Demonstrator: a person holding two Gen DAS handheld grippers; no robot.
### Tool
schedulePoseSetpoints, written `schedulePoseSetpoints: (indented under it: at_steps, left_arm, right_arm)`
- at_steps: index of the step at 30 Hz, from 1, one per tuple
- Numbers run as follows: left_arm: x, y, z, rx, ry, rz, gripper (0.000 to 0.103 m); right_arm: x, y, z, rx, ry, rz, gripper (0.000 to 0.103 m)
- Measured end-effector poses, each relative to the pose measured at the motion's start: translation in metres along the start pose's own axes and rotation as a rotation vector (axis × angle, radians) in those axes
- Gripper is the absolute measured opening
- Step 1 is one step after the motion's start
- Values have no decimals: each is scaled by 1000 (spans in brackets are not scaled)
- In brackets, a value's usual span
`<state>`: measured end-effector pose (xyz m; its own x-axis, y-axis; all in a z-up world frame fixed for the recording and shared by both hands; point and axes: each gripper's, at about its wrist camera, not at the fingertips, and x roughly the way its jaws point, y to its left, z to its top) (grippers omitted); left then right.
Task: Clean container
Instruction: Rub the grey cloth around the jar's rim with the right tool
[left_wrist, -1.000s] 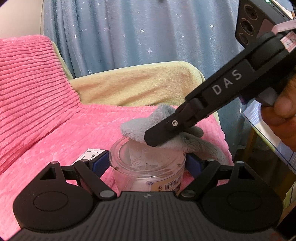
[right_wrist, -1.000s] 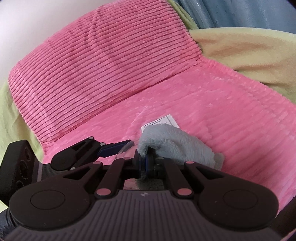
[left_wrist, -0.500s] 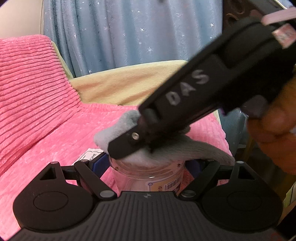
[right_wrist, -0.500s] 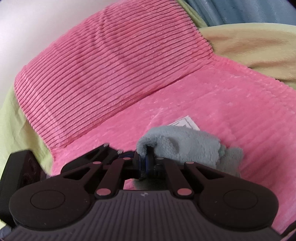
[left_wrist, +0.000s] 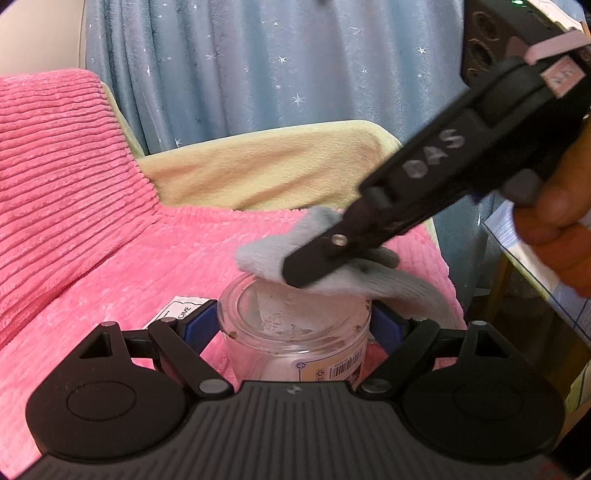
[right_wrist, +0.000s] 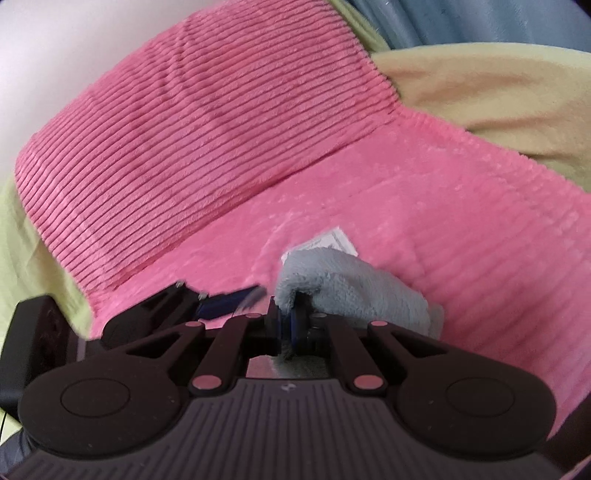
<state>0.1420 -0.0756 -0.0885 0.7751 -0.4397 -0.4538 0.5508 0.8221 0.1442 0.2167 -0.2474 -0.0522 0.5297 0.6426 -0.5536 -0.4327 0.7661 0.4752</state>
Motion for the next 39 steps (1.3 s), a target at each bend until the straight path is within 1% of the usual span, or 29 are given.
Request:
schedulePoseSetpoints:
  at_steps: [4, 8, 12, 18, 22, 25, 28, 31, 39]
  left_arm:
    - [1, 1, 1, -2, 2, 4, 86]
    - [2, 3, 2, -8, 3, 4, 86]
    - [3, 5, 1, -14, 2, 2, 86]
    - [2, 5, 2, -12, 3, -1, 86]
    - [1, 5, 2, -7, 5, -3, 86]
    - [0, 4, 3, -1, 10, -1, 86]
    - [0, 3, 3, -2, 14, 1, 86]
    - [1, 3, 4, -8, 13, 4, 86]
    - [2, 2, 5, -11, 13, 8, 86]
  right_arm:
    - [6, 7, -3, 4, 33, 75, 2]
    - [18, 16, -3, 6, 11, 89, 1]
    - [27, 20, 0, 12, -27, 62, 1]
    - [22, 10, 5, 3, -90, -43, 1]
    - [8, 5, 4, -6, -82, -95, 1]
    - [-5, 7, -3, -23, -47, -94, 2]
    - [-10, 9, -11, -20, -21, -26, 2]
    - [-10, 3, -13, 34, -38, 31, 2]
    - [-25, -16, -8, 132, -160, -74, 3]
